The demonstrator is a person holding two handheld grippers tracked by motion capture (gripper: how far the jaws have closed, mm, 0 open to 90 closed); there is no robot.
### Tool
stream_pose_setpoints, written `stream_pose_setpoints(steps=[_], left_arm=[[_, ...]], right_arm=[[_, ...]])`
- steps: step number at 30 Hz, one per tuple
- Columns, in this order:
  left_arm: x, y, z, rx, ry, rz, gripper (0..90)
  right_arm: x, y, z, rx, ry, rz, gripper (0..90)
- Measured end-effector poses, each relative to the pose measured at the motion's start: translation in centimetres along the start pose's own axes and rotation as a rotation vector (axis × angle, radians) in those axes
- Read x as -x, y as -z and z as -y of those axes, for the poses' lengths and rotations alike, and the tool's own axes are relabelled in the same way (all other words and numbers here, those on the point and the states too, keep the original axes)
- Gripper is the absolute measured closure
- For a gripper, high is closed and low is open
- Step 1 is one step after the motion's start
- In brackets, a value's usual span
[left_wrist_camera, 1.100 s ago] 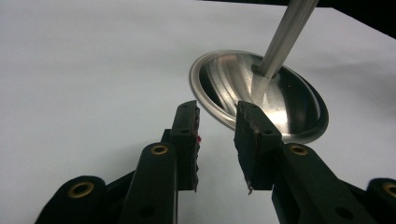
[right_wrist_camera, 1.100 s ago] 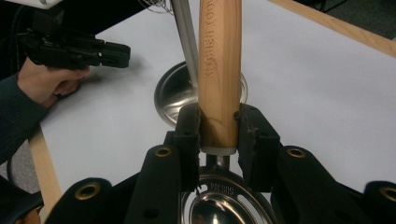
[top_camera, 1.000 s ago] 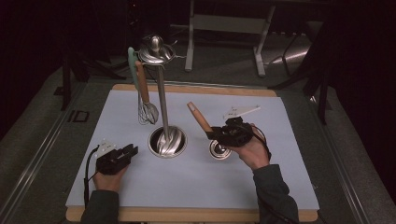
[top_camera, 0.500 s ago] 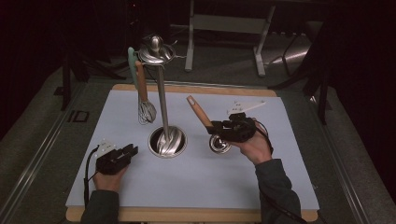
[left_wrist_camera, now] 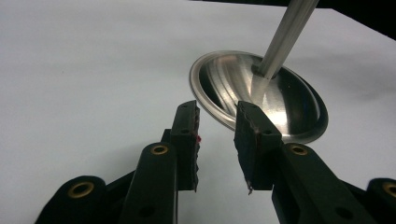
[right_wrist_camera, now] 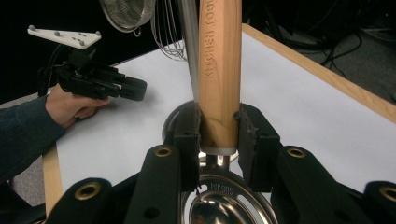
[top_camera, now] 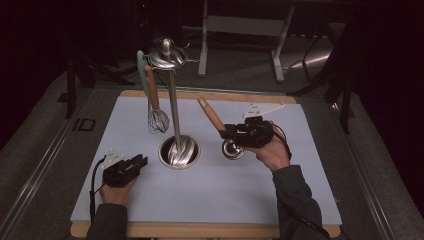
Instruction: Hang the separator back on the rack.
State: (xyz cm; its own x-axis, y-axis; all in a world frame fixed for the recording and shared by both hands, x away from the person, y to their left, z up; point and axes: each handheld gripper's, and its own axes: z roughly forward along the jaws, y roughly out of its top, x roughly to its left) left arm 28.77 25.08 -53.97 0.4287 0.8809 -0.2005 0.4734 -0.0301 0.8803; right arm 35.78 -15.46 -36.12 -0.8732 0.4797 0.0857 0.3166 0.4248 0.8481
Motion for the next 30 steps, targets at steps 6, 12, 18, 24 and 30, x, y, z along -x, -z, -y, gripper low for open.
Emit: stream_pose_setpoints(steps=[6, 12, 18, 24, 30], left_arm=[[0.0, 0.0, 0.0, 0.001, -0.001, -0.001, 70.1], [0.0, 0.0, 0.0, 0.001, 0.000, -0.001, 70.1], [0.0, 0.0, 0.0, 0.002, -0.002, -0.002, 70.1], [0.0, 0.0, 0.0, 0.001, -0.002, -0.001, 70.1], [0.0, 0.0, 0.0, 0.002, -0.002, -0.001, 70.1]], right_arm=[[0.2, 0.3, -0.6, 0.016, 0.008, -0.002, 70.9], [0.1, 0.8, -1.3, 0.031, 0.024, 0.004, 70.9], [-0.5, 1.0, -2.1, 0.052, 0.047, -0.004, 70.9], [-1.1, 1.4, -3.0, 0.062, 0.076, -0.007, 70.9], [-1.5, 1.7, -3.7, 0.069, 0.093, -0.006, 70.9]])
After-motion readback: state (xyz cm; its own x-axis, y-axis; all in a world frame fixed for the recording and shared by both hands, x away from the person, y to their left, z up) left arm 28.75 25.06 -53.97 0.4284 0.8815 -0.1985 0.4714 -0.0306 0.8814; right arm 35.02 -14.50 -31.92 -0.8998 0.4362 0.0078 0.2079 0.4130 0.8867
